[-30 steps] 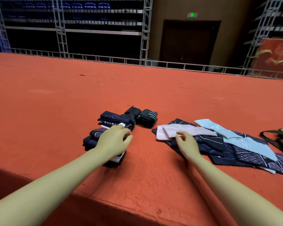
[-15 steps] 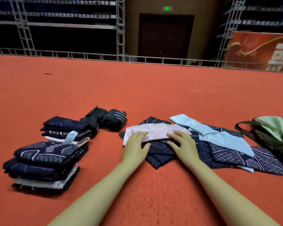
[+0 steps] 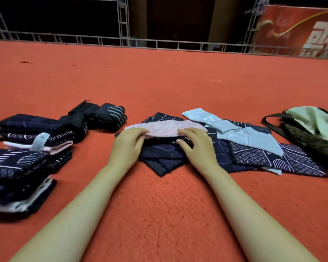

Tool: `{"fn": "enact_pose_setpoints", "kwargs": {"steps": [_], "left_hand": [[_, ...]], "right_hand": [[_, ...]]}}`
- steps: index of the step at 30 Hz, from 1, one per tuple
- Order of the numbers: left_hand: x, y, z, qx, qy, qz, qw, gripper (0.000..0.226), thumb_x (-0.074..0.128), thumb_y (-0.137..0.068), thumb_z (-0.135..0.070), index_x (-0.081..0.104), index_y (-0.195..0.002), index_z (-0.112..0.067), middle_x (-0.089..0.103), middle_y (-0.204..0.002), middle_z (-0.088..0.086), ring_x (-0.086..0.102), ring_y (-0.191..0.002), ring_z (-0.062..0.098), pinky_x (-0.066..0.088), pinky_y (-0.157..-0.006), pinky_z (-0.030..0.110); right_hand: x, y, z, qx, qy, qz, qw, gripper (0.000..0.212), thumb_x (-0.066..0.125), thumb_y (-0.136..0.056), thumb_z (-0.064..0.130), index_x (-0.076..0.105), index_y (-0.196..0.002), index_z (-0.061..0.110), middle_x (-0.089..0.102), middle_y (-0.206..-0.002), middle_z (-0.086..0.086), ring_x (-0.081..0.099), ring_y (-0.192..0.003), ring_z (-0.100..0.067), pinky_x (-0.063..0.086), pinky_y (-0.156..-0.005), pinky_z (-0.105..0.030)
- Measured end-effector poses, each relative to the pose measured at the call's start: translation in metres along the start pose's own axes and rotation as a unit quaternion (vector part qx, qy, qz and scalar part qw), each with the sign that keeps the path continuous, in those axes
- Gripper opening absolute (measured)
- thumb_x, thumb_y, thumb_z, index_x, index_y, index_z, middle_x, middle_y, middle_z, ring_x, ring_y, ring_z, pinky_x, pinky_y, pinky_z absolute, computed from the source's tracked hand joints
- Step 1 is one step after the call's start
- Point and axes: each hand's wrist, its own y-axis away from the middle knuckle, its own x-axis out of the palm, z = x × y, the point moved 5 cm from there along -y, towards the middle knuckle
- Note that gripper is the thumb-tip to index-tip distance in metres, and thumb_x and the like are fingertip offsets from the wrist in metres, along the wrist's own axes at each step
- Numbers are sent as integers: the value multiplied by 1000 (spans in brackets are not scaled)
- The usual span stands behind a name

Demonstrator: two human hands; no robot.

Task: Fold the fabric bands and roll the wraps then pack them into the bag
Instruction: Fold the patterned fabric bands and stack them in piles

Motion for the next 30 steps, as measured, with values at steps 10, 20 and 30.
{"fn": "enact_pose_setpoints", "kwargs": {"steps": [10,20,30], "left_hand": [[-53,7,-74,-88,288,-134,944,15,63,-87,-7,65,-93,-21,62,-78,-20,55,-75,-6,43,-71,10],[-47,1,-29,-256,416,-139,861,17,61,-88,-8,63,-84,-24,60,-76,-6,53,-66,-3,44,-71,15],[-11,17,-21,-273,279,-7,921,11,56,-91,-14,61,-101,-16,60,-95,1,54,-80,10,40,-66,12]], "right_hand": [[-40,13,19,-31,-82,-13,996,16,64,-81,12,57,-91,21,63,-103,7,51,-117,-14,38,-100,-37],[-101,56,19,97,-306,-93,943,14,68,-80,13,68,-89,24,70,-91,10,61,-87,-3,47,-80,-21],[-67,59,-25,247,-284,-50,925,38,68,-77,8,60,-112,19,66,-108,0,61,-97,-14,47,-82,-23]]}}
